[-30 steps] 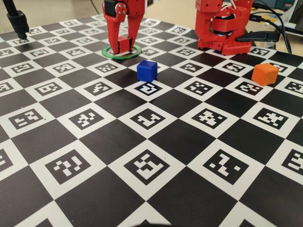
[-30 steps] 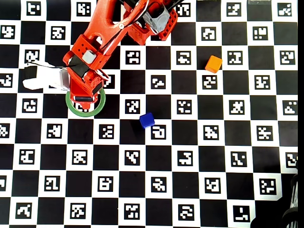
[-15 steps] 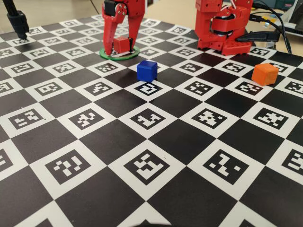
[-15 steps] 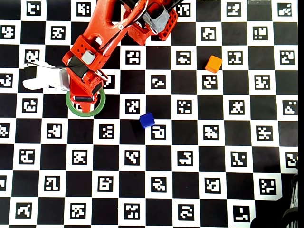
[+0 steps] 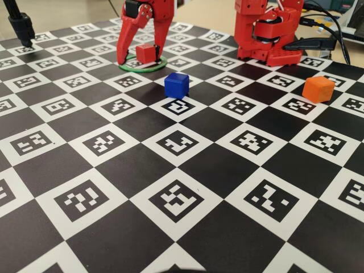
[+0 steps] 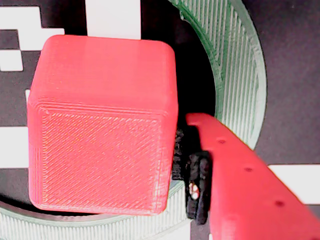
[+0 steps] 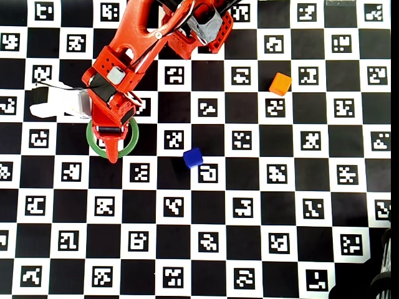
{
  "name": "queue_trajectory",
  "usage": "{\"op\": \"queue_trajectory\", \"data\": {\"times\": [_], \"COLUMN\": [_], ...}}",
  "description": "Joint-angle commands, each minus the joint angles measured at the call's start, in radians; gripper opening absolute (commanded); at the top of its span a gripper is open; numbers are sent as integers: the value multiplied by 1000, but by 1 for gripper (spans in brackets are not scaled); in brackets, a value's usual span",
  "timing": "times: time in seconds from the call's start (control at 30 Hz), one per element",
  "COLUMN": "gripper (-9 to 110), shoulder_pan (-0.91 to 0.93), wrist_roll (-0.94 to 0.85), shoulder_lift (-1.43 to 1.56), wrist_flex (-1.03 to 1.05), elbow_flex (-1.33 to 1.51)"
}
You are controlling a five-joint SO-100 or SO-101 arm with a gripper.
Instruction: Grab the red cube then put it in the green circle then put the blue cube on top and finally the orange cube on top
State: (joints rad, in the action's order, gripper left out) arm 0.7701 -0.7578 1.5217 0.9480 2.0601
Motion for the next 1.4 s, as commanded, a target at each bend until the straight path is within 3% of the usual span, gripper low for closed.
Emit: {"op": "queue_trajectory", "data": {"times": [0.0, 0.93, 1.37], "gripper": [48, 52, 51], "shoulder_pan": [15, 2, -32], "wrist_roll": [-14, 12, 29], "shoulder_lift": [12, 46, 201], "wrist_flex": [12, 169, 486], "elbow_flex": [-57, -219, -428]}}
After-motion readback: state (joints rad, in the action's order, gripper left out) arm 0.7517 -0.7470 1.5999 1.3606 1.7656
